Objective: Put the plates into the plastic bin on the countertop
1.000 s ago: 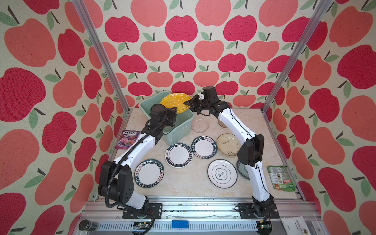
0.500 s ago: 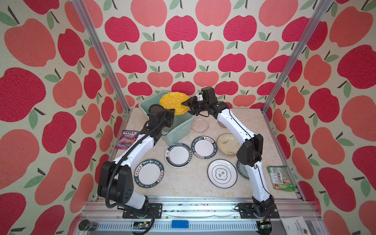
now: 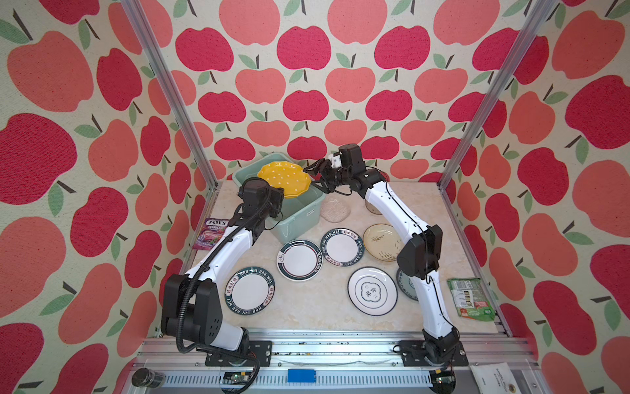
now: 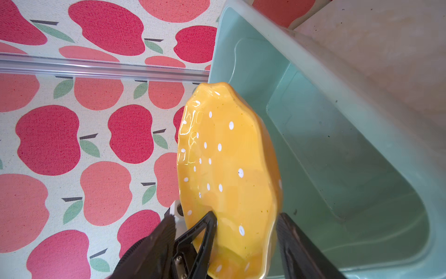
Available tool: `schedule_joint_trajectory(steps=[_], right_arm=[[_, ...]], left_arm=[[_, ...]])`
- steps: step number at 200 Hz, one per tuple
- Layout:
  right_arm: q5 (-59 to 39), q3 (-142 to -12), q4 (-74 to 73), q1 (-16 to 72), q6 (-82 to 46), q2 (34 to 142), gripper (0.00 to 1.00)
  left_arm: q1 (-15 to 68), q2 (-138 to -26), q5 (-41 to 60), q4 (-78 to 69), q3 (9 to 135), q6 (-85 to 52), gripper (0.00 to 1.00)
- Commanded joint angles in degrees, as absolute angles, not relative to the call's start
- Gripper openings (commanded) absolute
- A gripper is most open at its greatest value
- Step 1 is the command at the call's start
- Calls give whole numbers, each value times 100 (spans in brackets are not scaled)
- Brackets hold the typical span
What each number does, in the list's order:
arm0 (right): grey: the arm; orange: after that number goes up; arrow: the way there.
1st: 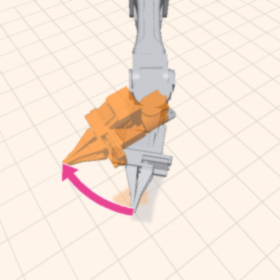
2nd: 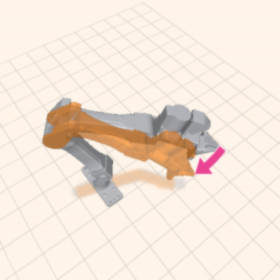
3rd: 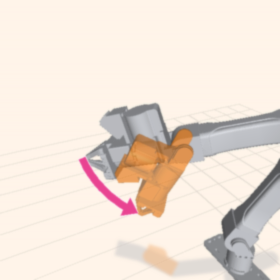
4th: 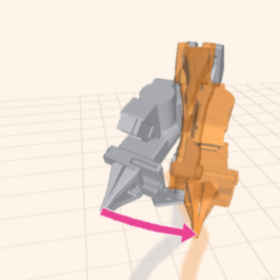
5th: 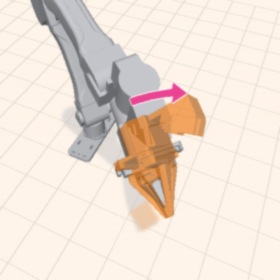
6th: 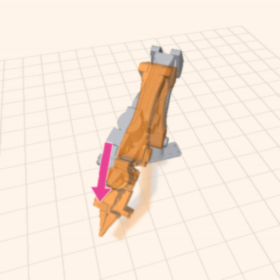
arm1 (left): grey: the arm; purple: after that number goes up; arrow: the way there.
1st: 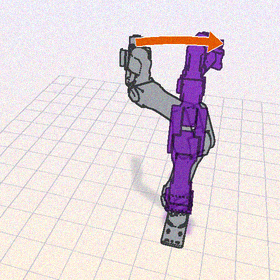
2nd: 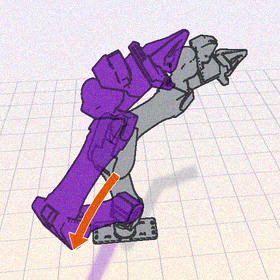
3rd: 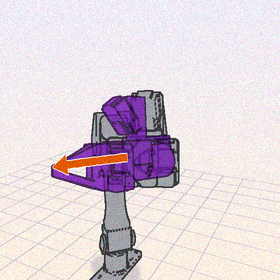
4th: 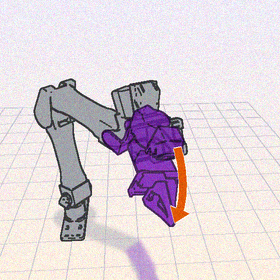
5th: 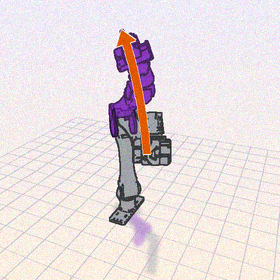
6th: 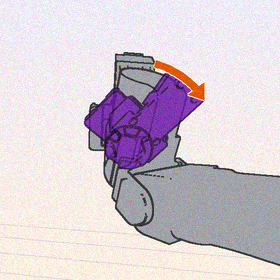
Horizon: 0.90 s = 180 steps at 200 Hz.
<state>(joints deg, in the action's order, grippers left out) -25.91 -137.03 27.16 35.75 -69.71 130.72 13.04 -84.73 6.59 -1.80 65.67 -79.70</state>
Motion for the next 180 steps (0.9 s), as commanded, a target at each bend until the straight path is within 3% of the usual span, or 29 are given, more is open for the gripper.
schedule_joint_trajectory(steps=[1, 180], right_arm=[[-2326, -13932, 3280, 3508, -6392, 12622, 71], [-2757, -12273, 3559, 3045, -5108, 11292, 70]], left_arm=[[1235, -8262, 409, -756, 6760, -7805, 0], [1506, -9460, -1039, -227, 7752, -8704, 0]])
